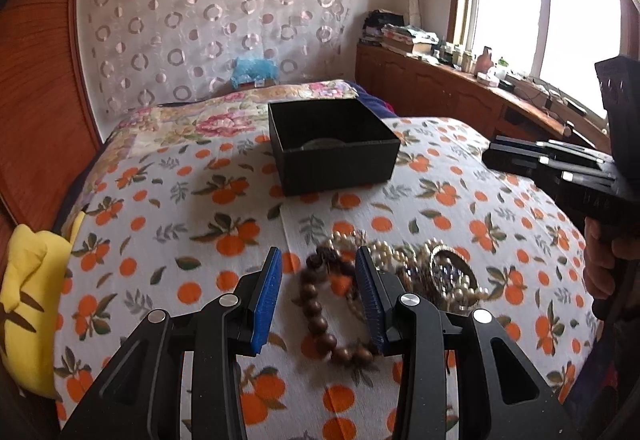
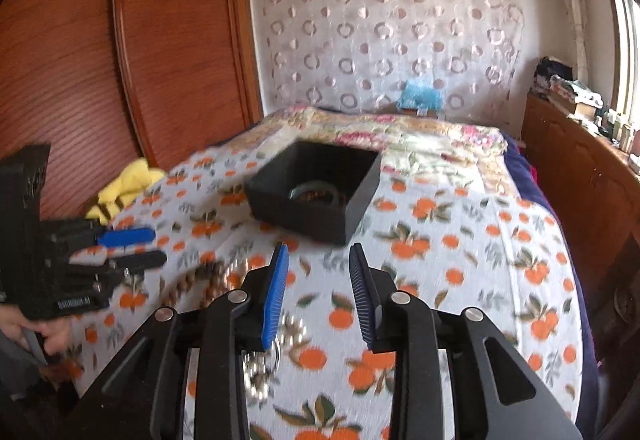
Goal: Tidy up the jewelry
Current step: 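Move the right gripper back to the jewelry pile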
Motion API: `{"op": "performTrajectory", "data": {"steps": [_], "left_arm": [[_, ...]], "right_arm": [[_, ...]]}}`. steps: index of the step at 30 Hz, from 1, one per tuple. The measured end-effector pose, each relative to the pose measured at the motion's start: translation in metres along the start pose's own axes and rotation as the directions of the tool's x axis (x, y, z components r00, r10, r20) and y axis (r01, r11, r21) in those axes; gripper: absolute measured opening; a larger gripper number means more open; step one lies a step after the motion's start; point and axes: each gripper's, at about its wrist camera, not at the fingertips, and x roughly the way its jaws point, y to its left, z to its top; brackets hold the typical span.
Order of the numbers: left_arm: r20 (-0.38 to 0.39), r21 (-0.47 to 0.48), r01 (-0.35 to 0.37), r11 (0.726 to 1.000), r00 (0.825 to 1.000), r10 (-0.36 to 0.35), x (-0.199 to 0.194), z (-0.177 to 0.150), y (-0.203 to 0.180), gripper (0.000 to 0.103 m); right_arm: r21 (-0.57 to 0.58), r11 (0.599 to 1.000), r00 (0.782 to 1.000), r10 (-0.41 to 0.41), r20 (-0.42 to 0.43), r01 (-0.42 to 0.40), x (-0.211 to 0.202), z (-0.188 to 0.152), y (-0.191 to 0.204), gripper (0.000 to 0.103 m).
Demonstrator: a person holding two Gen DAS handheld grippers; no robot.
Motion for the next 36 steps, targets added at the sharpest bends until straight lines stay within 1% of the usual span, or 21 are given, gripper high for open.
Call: {"op": "performTrajectory", "data": {"steps": [4,8,11,13,17,18,20,23,31,36], "left_arm": [[-0.014,0.004,-0.003,1.000,1.000,0.003,0.001,-0.009,-0.001,0.036],[-0.026,0.001,-0.003,1.000,1.000,0.003,-0.001,-0.014,0.001,0.036],[-0.030,-0.004,-0.004,1.000,1.000,0.004,-0.001,-0.017,0.003,0.036],[-0.031,-0.009,-0.001,1.000,1.000,0.001,-0.001,-0.017,0.004,0.036],[-0.030,-0.005,-0.001,1.000,1.000,0.001,-0.001,-0.018,0.004,0.036],[-0.030,-0.005,0.000,1.000,1.000,0.000,-0.001,-0.018,0.004,0.036],[-0.029,-0.005,0.001,1.000,1.000,-0.001,-0.001,-0.018,0.004,0.036],[-0.028,-0.008,0.000,1.000,1.000,0.000,-0.001,-0.019,0.004,0.036],[-0.021,-0.011,0.000,1.000,1.000,0.000,-0.003,-0.019,-0.001,0.036],[-0.022,-0.010,0.000,1.000,1.000,0.000,-0.003,-0.019,0.000,0.036]], "right_arm": [[-0.004,0.999,0.996,0.044,-0.075,-0.044,0.012,-0.019,0.003,0.034],[0.009,0.994,0.983,0.108,-0.151,-0.108,0.028,-0.036,0.009,0.034],[0.000,0.993,0.973,0.119,-0.196,-0.122,0.040,-0.045,0.016,0.024],[0.000,0.992,0.969,0.124,-0.215,-0.127,0.045,-0.047,0.019,0.022],[0.015,0.991,0.965,0.135,-0.225,-0.135,0.048,-0.048,0.018,0.018],[0.017,0.990,0.963,0.138,-0.230,-0.138,0.049,-0.048,0.018,0.012],[0.017,0.988,0.960,0.151,-0.236,-0.152,0.050,-0.048,0.019,0.005],[-0.009,0.990,0.963,0.138,-0.232,-0.144,0.047,-0.046,0.022,0.005],[-0.035,0.989,0.978,0.133,-0.159,-0.140,0.023,-0.027,0.025,0.004],[-0.034,0.989,0.982,0.137,-0.131,-0.143,0.011,-0.017,0.021,0.004]]}}
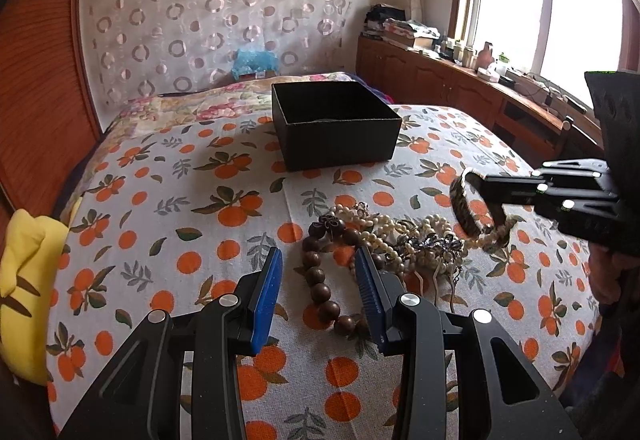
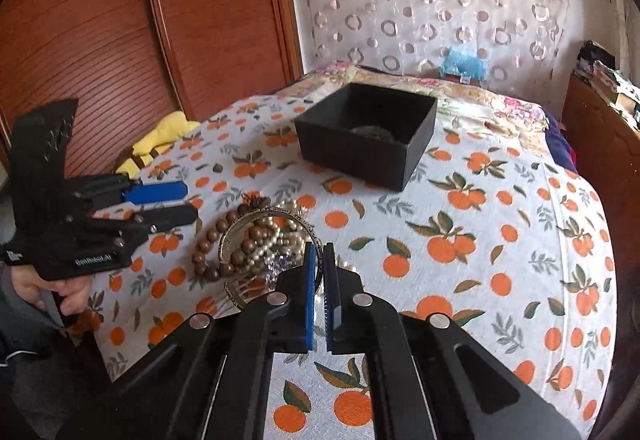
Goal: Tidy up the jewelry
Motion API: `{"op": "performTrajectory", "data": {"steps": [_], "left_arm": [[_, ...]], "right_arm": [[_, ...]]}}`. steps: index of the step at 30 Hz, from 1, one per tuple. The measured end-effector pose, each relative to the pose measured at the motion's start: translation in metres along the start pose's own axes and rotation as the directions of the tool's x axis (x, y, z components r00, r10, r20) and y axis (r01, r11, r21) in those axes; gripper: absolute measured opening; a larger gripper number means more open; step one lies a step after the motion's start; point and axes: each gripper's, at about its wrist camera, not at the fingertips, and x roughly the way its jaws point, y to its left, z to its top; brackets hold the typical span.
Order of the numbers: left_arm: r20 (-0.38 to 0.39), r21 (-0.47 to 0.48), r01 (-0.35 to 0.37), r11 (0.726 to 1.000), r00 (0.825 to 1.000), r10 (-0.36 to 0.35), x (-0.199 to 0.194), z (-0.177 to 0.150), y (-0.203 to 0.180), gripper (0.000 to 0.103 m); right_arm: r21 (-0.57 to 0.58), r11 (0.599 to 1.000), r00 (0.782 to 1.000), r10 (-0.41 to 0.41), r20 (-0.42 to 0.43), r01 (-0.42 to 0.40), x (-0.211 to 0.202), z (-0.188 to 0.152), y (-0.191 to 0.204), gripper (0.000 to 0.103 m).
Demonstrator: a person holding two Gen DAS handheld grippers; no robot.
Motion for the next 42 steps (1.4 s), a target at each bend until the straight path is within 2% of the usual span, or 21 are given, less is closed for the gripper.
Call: {"op": "performTrajectory", "data": {"steps": [15,20,28,37,42], "left_arm": [[0.006,0.008,0.016,1.000,1.000,-0.016,-0.002,0.000,-0.009,0.036],[0.002,0.001,0.017,1.000,1.000,-0.017,0.000,-0.001,-0.007,0.036],[0.000,0.010,0.024,1.000,1.000,-0.024,0.004,-0.002,-0.008,0.036],[-0.004,0.017,0.029,0.999,1.000,-0.029,0.006,-0.002,-0.012,0.036],[-0.008,0.053,0.079,0.995,0.997,-0.079,0.009,0.006,-0.032,0.036]], "right_arm": [[-0.003,0.999,0.997,-0.039,0.069,0.039,-0.029,0.021,-0.007,0.004],[0.013,0.996,0.996,-0.087,0.030,0.086,-0.019,0.013,-0.025,0.004],[-0.088,0.975,0.977,-0.210,-0.043,0.206,-0.007,-0.004,-0.047,0.004],[-0.227,0.940,0.951,-0.286,-0.117,0.255,0.003,-0.020,-0.055,0.004],[-0.218,0.935,0.940,-0.311,-0.136,0.278,0.003,-0.025,-0.063,0.004]]}}
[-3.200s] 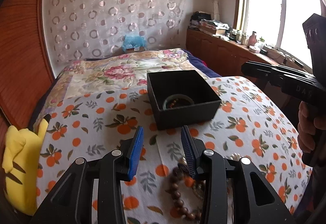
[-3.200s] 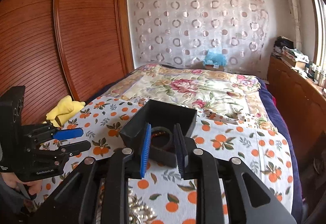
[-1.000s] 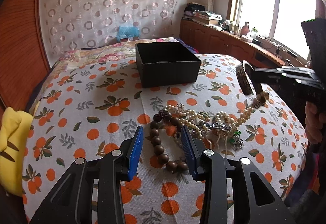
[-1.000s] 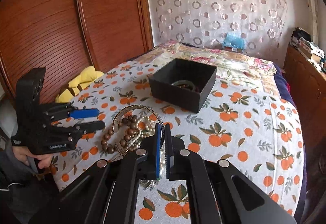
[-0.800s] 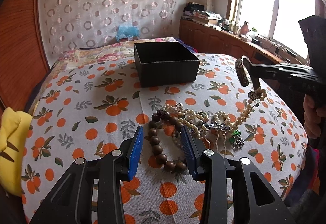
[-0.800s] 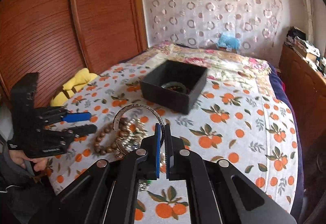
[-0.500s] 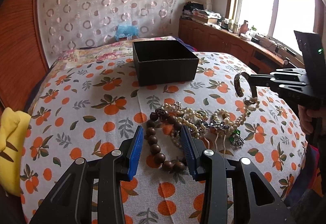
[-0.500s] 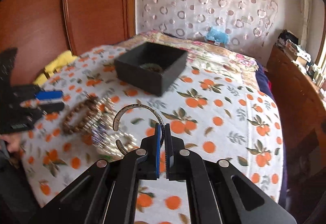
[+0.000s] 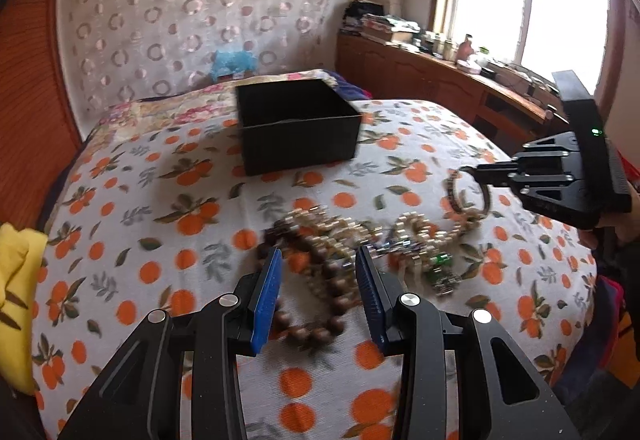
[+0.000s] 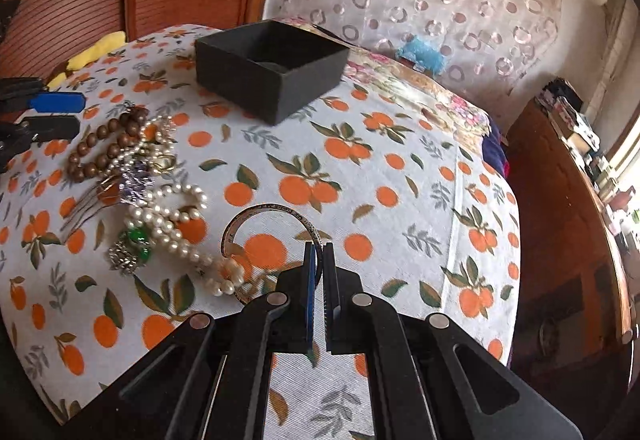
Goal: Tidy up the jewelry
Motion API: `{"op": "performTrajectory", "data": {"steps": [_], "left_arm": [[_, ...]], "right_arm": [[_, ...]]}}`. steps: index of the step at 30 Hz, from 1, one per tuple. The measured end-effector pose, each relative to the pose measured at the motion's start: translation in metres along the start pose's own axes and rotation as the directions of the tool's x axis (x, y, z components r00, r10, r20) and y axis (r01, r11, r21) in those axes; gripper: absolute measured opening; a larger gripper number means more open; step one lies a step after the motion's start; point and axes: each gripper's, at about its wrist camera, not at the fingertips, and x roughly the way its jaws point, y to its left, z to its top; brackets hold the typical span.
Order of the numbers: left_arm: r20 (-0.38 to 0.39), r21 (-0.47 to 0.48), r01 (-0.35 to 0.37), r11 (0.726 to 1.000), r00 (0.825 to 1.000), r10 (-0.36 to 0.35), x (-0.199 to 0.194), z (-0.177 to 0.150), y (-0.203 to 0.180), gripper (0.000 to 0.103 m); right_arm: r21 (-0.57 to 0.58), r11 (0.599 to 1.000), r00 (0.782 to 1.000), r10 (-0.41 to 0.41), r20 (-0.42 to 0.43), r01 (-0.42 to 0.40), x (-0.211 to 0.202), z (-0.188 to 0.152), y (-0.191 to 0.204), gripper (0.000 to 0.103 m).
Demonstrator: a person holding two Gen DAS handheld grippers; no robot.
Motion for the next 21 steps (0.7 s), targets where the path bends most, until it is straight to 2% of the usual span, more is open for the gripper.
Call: {"op": "performTrajectory", "data": {"steps": [5,13,17,21], "left_arm": [[-0.011,0.063,0.053,0.997,0.999,-0.052,0.009,0.011,-0.028,0.036],[-0.064,0.123,0.121,0.985,0.991,-0.114,0.035,0.022,-0.059,0.036],[-0.099,0.156,0.164,0.974,0.984,-0.149,0.051,0.032,-0.076,0.036],[-0.163,0.173,0.221,0.960,0.967,-0.194,0.072,0.039,-0.091,0.034]], "right_arm": [[0.012,1.000,1.000,-0.026,-0.004,0.026,-0.003,-0.007,-0.008,0.004],[0.074,0.997,1.000,-0.018,0.008,0.017,-0.004,-0.015,-0.023,0.004],[0.101,0.995,1.000,-0.011,0.019,0.009,-0.005,-0.018,-0.028,0.004],[0.133,0.991,0.999,-0.006,0.032,0.002,-0.008,-0.021,-0.034,0.004]]}}
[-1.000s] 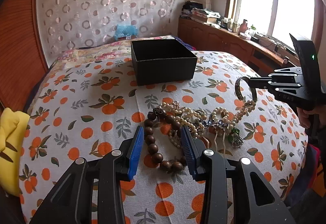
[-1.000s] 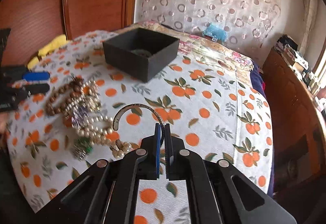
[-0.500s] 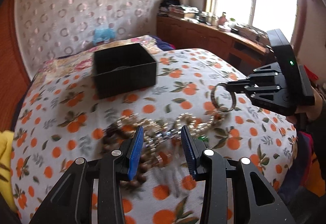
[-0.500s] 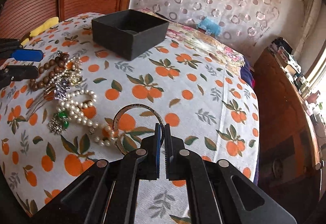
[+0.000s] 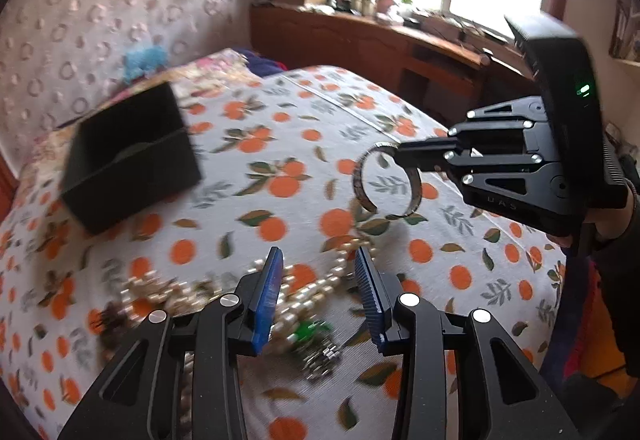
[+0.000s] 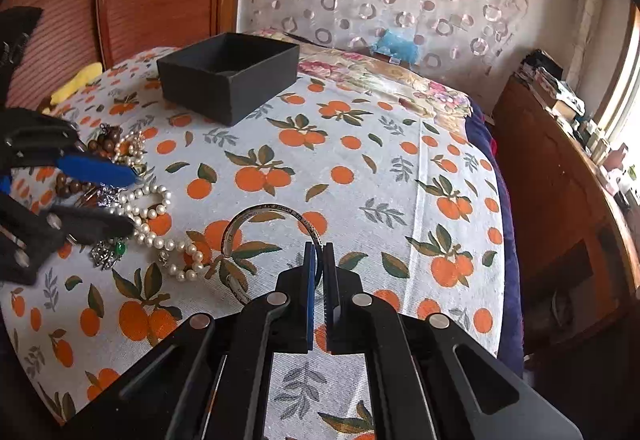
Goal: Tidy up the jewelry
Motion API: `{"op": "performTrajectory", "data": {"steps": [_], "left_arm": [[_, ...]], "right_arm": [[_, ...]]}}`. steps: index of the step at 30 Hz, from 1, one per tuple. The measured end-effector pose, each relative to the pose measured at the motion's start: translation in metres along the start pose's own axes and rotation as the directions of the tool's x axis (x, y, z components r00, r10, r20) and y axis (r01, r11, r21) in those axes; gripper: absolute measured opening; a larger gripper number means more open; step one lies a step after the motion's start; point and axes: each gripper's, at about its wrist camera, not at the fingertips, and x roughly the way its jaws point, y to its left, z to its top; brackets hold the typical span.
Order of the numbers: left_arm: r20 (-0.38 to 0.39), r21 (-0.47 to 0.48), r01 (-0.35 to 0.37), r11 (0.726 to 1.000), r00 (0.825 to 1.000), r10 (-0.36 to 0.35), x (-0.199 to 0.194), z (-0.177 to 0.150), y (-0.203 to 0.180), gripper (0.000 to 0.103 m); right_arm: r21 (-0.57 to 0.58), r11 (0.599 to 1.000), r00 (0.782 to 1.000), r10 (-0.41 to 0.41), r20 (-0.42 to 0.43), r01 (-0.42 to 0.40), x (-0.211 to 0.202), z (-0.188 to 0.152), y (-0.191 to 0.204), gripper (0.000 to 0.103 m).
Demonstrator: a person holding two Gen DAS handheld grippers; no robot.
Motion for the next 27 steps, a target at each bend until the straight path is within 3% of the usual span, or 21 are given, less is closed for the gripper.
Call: {"op": "performTrajectory", "data": {"steps": [4,7,10,14,21,27], "left_arm": [[-0.072,0.041,0.005,0.999,0.997,-0.002,0.021,0.000,-0.008,0.032],[-0.079,0.063,-0.004,0.998,0.997,0.009,0.025,-0.001,-0.011,0.032],[-0.093,0.082,-0.001,0.997,0.996,0.008,0.025,-0.001,-0.012,0.014],[-0.089,0.087,0.011,0.996,0.996,-0.003,0.022,-0.004,-0.010,0.011],[0.034,0.012,-0.008,1.000,0.999,0.008,-0.015,0.008,0.007,0.006],[0.144,-0.025,-0.028,0.999,0.989,0.031,-0.058,0.031,0.024,0.006]], "right_arm": [[0.021,1.000,1.000,0.004,0.010,-0.004,-0.004,-0.003,-0.006,0.004],[0.027,1.000,1.000,0.009,0.013,-0.009,-0.005,-0.004,-0.007,0.004],[0.030,0.999,1.000,0.015,0.013,-0.016,-0.003,-0.005,-0.006,0.004],[0.032,0.999,1.000,0.026,0.016,-0.026,-0.002,-0.006,-0.002,0.004],[0.042,0.998,0.998,0.042,0.037,-0.044,-0.003,0.001,0.003,0.004],[0.044,0.997,0.996,0.058,0.070,-0.061,-0.009,0.013,0.010,0.004]]}}
